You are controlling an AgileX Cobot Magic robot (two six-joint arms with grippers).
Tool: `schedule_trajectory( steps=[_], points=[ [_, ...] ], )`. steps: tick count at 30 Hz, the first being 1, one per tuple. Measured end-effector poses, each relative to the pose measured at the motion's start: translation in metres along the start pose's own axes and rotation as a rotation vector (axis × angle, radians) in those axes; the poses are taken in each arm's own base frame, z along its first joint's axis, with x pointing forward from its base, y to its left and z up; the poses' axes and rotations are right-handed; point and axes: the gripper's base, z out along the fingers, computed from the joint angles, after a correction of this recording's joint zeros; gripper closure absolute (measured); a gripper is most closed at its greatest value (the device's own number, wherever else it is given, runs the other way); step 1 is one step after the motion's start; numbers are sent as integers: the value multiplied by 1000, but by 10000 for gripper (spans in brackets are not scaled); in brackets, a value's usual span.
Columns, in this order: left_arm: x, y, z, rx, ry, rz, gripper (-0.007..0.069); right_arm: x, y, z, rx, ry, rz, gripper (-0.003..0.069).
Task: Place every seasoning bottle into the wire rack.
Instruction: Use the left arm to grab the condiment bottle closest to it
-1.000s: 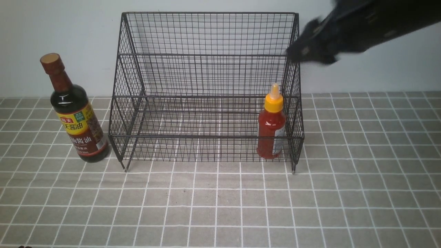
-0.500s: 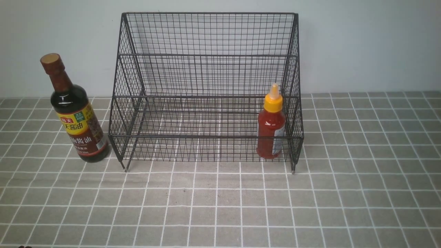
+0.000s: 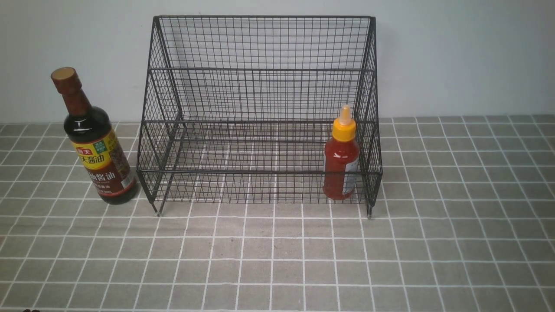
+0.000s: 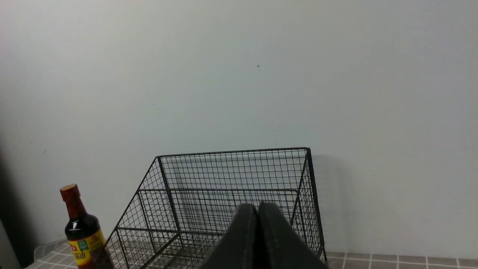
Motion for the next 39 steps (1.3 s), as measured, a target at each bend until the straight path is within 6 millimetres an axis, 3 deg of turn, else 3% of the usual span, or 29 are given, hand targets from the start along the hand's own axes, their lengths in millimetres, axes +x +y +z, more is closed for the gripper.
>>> schedule_trajectory(
  steps=[13, 19, 21, 25, 39],
  points=[
    [0, 0, 0, 0, 0, 0, 631, 46, -15, 12, 100, 68, -157, 671],
    [0, 0, 0, 0, 0, 0, 631, 96, -38, 18, 348, 191, -188, 671],
    [0, 0, 0, 0, 0, 0, 631, 123, -48, 18, 413, 264, -178, 671],
    [0, 0, 0, 0, 0, 0, 631, 157, -57, 15, 448, 362, -175, 671],
    [0, 0, 0, 0, -1, 0, 631, 155, -57, 15, 442, 330, -183, 671]
  ],
)
